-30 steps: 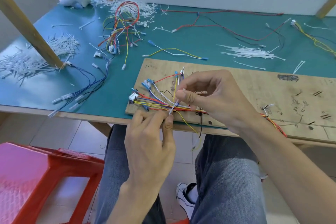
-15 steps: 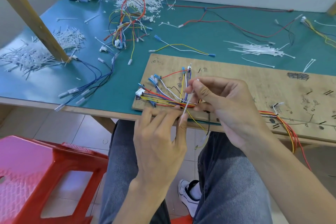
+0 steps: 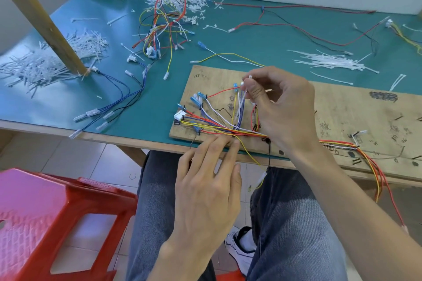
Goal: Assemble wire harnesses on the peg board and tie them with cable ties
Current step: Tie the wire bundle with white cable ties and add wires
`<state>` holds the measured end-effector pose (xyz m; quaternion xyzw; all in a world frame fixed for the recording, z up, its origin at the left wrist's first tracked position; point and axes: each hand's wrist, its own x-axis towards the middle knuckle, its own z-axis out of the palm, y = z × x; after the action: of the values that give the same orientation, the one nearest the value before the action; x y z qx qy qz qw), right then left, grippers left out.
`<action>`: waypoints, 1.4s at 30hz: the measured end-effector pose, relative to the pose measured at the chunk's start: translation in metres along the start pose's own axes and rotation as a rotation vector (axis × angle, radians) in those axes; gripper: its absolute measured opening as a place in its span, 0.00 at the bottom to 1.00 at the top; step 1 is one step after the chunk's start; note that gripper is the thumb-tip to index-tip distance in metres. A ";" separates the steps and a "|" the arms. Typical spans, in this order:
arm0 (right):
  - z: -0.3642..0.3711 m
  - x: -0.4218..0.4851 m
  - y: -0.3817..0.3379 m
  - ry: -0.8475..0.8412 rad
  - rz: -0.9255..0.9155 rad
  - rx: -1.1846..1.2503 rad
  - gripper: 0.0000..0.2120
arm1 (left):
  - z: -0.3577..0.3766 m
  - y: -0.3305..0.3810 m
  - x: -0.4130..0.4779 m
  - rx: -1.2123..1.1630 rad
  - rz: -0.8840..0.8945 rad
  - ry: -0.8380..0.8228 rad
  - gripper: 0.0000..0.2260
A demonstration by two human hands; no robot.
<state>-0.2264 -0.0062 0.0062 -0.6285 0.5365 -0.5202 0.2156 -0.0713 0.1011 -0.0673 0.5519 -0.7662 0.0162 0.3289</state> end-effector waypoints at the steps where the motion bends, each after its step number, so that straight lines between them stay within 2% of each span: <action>1: 0.002 -0.001 0.002 -0.008 -0.008 -0.029 0.04 | 0.000 0.000 0.000 0.002 -0.001 -0.006 0.17; 7: 0.009 -0.009 0.002 -0.063 -0.074 -0.107 0.04 | -0.002 -0.001 0.001 0.003 0.001 -0.021 0.18; 11: 0.007 -0.010 0.001 -0.047 -0.067 -0.134 0.04 | -0.003 0.000 0.002 0.000 -0.004 -0.025 0.18; 14: 0.007 -0.011 0.000 -0.096 -0.060 -0.168 0.02 | -0.003 0.000 0.003 -0.016 -0.021 -0.025 0.18; 17: 0.007 -0.015 0.001 -0.131 -0.024 -0.180 0.07 | -0.004 0.001 0.004 -0.020 -0.033 -0.033 0.18; 23: 0.010 -0.014 0.000 -0.002 -0.036 -0.145 0.05 | 0.000 -0.002 0.002 0.026 -0.004 -0.044 0.21; 28: 0.011 -0.022 0.004 -0.067 -0.043 -0.199 0.04 | 0.003 -0.002 0.003 0.052 -0.015 -0.073 0.22; 32: 0.012 -0.025 0.003 -0.015 -0.112 -0.288 0.02 | 0.005 0.001 0.002 0.064 -0.033 -0.089 0.23; 35: 0.012 -0.029 0.002 -0.021 -0.119 -0.349 0.04 | 0.006 0.001 0.001 0.043 -0.038 -0.091 0.23; 38: 0.012 -0.031 0.005 -0.068 -0.101 -0.306 0.03 | 0.007 0.000 0.000 0.040 -0.042 -0.101 0.24; 42: 0.011 -0.032 0.006 -0.091 -0.085 -0.259 0.08 | 0.007 -0.001 0.000 0.038 -0.046 -0.106 0.24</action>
<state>-0.2152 0.0172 -0.0161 -0.6963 0.5617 -0.4262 0.1346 -0.0739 0.0986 -0.0730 0.5754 -0.7694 -0.0062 0.2775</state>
